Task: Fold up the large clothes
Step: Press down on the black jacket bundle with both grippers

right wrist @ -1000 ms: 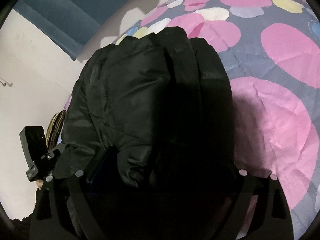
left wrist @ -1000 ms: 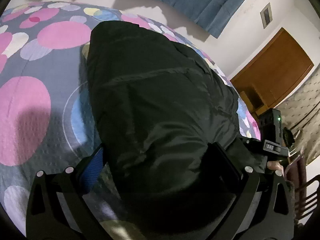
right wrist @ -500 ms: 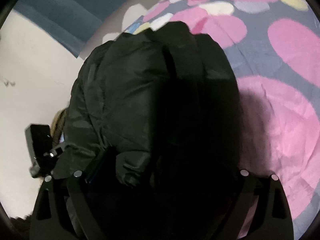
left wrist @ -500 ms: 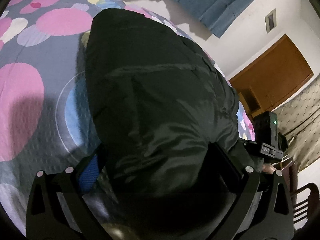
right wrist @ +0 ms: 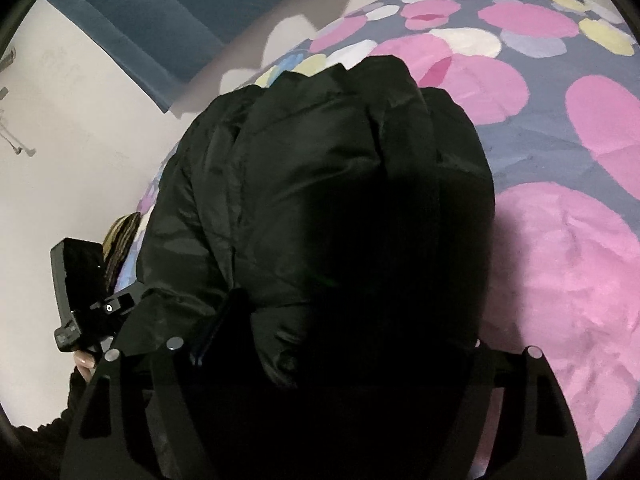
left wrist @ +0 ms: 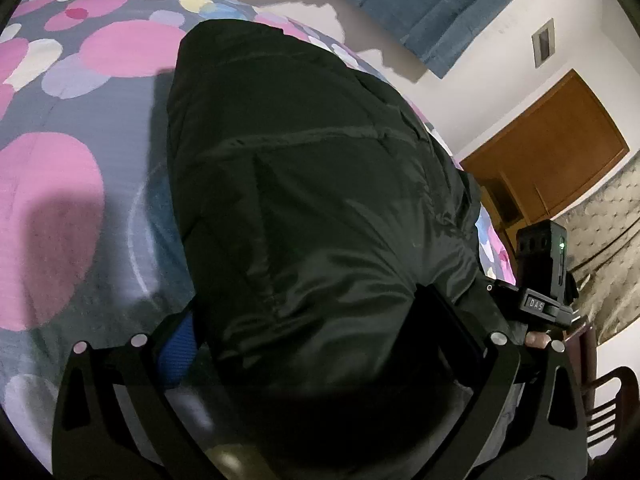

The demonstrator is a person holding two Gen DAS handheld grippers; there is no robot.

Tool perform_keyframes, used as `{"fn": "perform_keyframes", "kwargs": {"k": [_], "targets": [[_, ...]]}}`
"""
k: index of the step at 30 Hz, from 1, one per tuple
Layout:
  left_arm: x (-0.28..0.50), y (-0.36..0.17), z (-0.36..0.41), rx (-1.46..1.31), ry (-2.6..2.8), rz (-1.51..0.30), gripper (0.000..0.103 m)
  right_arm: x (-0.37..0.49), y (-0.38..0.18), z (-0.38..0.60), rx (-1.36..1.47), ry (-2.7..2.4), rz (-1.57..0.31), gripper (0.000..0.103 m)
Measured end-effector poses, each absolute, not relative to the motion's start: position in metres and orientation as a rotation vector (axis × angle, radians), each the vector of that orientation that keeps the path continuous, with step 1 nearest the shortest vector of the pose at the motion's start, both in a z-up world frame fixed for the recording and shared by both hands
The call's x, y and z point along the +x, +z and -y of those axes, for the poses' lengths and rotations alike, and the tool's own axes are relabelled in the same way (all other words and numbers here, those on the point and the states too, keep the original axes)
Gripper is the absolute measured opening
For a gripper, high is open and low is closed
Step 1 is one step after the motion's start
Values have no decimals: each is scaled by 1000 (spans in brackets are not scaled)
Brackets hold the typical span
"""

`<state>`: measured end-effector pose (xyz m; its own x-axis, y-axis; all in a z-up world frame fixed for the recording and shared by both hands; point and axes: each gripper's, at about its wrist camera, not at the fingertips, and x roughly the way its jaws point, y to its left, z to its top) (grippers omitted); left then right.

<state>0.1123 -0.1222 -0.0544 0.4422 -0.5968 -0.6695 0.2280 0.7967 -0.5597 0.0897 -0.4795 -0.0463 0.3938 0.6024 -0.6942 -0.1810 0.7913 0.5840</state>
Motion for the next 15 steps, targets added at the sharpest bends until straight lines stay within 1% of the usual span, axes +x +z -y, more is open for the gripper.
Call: {"fn": "perform_keyframes", "kwargs": {"k": [15], "targets": [[102,-52,52,-462,-425,-963,101,126,-51,402,481,622,-1072,80]]}}
